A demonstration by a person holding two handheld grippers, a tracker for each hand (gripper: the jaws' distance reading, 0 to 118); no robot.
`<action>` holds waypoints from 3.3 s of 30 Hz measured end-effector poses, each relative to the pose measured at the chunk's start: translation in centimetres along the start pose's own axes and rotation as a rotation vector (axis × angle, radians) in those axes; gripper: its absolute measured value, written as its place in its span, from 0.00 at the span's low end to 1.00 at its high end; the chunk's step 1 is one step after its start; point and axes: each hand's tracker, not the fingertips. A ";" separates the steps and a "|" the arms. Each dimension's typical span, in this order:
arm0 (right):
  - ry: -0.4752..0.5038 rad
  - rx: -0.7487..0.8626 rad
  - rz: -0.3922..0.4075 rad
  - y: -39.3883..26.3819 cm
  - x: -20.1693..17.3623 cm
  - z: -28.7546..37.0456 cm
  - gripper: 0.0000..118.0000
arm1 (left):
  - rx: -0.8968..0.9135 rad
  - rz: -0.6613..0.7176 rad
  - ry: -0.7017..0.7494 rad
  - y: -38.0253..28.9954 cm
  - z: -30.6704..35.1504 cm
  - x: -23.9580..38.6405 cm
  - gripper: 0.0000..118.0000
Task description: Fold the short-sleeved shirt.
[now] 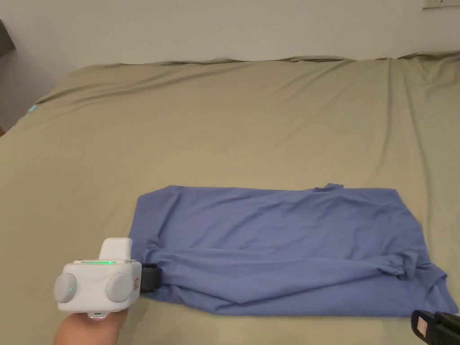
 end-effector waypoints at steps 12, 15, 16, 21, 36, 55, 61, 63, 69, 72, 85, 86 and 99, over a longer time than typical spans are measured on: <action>-0.162 -0.097 0.130 4.6 8.1 -8.1 0.97 | 0.066 0.357 -0.410 -0.5 8.4 -1.9 0.05; -0.159 -0.194 0.115 5.2 9.4 -10.5 0.96 | 0.114 0.211 -0.295 0.6 8.7 -2.5 0.05; -0.184 -0.246 0.081 5.3 9.6 -11.2 0.95 | 0.099 0.234 -0.309 0.2 8.1 -2.5 0.05; -0.181 -0.274 0.137 4.5 9.9 -12.0 0.25 | 0.035 0.338 -0.368 -0.2 6.7 -4.5 0.05; -0.037 -0.451 0.191 2.9 8.3 0.9 0.05 | -0.133 0.302 -0.508 -5.9 12.6 -8.6 0.05; -0.048 -0.448 0.185 -0.3 9.3 -1.0 1.00 | -0.126 0.212 -0.286 -8.8 11.8 -6.5 1.00; -0.071 0.225 0.065 3.8 4.8 7.8 1.00 | 0.238 0.399 -0.462 -7.5 17.9 -6.2 1.00; -0.052 0.173 0.006 4.3 3.1 7.1 1.00 | 0.076 0.296 -0.466 -7.1 17.2 -4.9 1.00; -0.067 0.095 0.127 2.7 -1.8 4.4 0.01 | 0.064 0.245 -0.375 -5.9 13.4 -2.0 0.00; -0.003 0.067 0.117 2.3 -2.1 2.6 0.01 | 0.080 0.257 -0.370 -3.9 12.2 -1.7 0.00; -0.042 0.039 0.081 2.2 1.9 -0.3 0.01 | -0.157 -0.005 0.029 6.5 -4.9 -1.1 1.00; -0.049 0.035 0.076 2.3 2.3 -0.7 0.01 | -0.148 -0.026 0.021 6.4 -5.0 -0.9 0.97; -0.198 -0.274 0.180 12.2 10.4 -16.0 1.00 | 0.027 0.144 -0.261 6.5 4.5 -0.5 0.02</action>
